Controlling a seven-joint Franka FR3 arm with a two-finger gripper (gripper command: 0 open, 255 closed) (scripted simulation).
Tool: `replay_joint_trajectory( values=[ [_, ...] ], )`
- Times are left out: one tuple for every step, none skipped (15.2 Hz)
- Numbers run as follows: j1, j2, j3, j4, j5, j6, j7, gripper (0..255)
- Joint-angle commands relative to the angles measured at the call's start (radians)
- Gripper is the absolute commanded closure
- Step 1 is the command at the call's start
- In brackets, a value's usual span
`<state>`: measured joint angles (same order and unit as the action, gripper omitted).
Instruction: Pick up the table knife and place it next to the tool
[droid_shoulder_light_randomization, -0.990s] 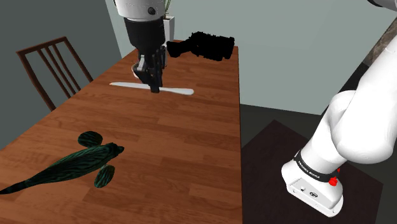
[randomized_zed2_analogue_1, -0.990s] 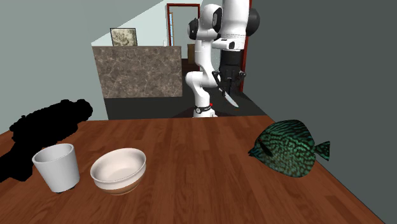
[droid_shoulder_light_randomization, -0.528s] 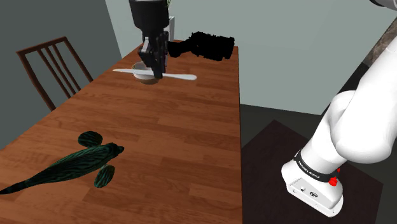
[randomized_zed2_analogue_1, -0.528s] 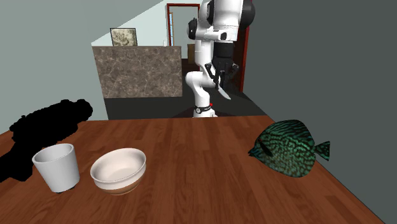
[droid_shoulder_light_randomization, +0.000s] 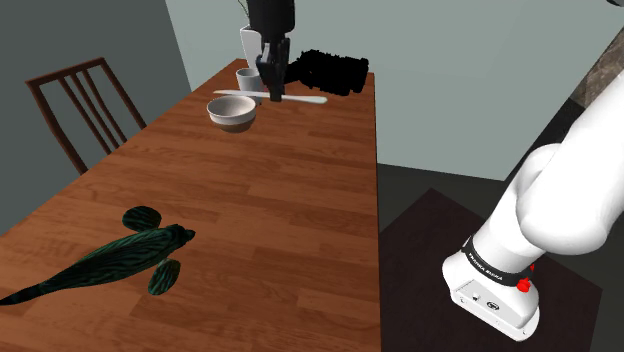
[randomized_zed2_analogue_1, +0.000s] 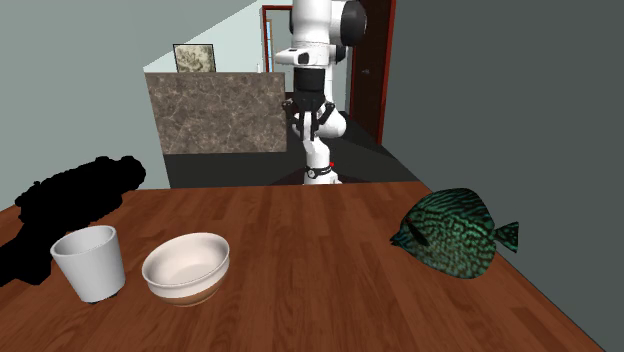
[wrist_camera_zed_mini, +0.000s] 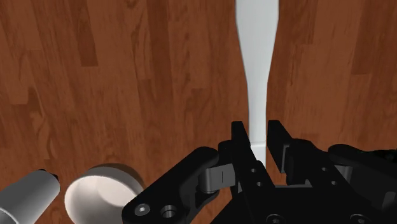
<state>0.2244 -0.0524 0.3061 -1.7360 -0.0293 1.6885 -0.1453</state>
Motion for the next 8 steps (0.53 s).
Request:
replay_joint_trajectory(
  values=[
    [-0.026,-0.004,-0.029,0.002,0.000,-0.003,-0.057,255],
    [-0.037,-0.003,-0.042,0.002,-0.001,-0.002,-0.081,255],
    [-0.048,-0.001,-0.054,0.004,-0.002,-0.001,-0.104,255],
    [-0.059,0.002,-0.066,0.008,-0.003,0.000,-0.127,255],
    [-0.071,0.007,-0.078,0.012,-0.004,0.000,-0.150,255],
    [-0.082,0.012,-0.090,0.018,-0.006,0.000,-0.173,255],
    [-0.092,0.018,-0.102,0.025,-0.007,0.000,-0.195,255],
    [-0.103,0.025,-0.114,0.033,-0.009,0.000,-0.217,255]
  ],
)
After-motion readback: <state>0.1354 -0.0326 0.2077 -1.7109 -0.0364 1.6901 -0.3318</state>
